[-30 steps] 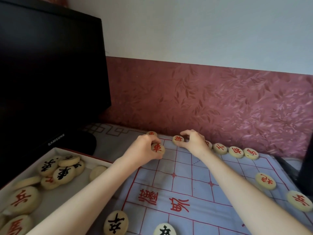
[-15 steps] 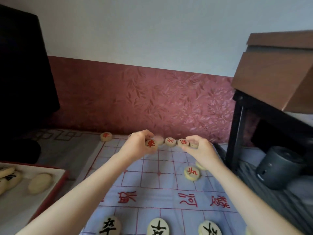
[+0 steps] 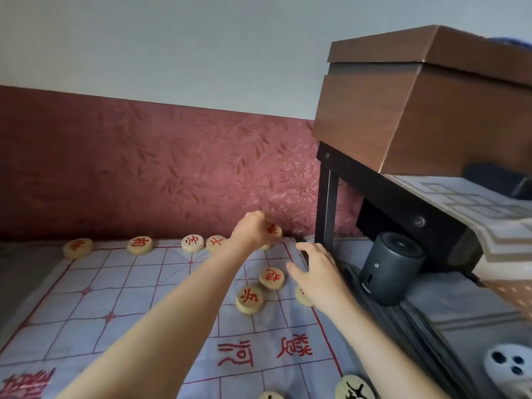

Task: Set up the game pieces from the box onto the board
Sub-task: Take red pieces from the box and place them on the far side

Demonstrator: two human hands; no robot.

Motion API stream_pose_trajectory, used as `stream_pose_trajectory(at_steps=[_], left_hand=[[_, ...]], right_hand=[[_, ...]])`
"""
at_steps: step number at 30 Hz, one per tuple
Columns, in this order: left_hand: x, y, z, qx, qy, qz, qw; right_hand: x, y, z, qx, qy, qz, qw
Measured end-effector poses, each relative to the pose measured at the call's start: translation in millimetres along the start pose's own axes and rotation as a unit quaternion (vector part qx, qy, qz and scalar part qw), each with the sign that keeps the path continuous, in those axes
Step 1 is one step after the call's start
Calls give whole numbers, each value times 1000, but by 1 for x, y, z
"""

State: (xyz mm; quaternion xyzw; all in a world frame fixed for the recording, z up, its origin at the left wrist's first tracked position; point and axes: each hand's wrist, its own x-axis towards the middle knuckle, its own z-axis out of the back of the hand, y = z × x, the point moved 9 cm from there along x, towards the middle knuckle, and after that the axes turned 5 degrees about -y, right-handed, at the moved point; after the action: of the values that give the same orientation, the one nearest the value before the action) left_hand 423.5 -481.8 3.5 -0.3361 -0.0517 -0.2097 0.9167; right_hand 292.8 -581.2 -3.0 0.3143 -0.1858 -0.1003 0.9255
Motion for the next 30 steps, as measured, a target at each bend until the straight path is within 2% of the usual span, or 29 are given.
stream_pose_trajectory(at_steps=[5, 10, 16, 21, 27, 30], left_hand=[[18, -2, -27, -7, 20, 7, 1000], [23, -9, -48, 56, 65, -11, 996], [21, -3, -49, 86, 45, 23, 995], [23, 6, -54, 51, 59, 12, 997], [6, 5, -24, -91, 25, 26, 995], [-2, 8, -6, -98, 7, 15, 995]], right_hand=[[-4, -4, 11, 6, 0, 12, 1000], [2, -13, 20, 19, -27, 2, 999], [4, -13, 17, 11, -29, 11, 999], [4, -14, 17, 11, -28, 10, 999], [0, -11, 18, 19, -21, -7, 1000], [-2, -4, 16, 22, -14, -12, 1000]])
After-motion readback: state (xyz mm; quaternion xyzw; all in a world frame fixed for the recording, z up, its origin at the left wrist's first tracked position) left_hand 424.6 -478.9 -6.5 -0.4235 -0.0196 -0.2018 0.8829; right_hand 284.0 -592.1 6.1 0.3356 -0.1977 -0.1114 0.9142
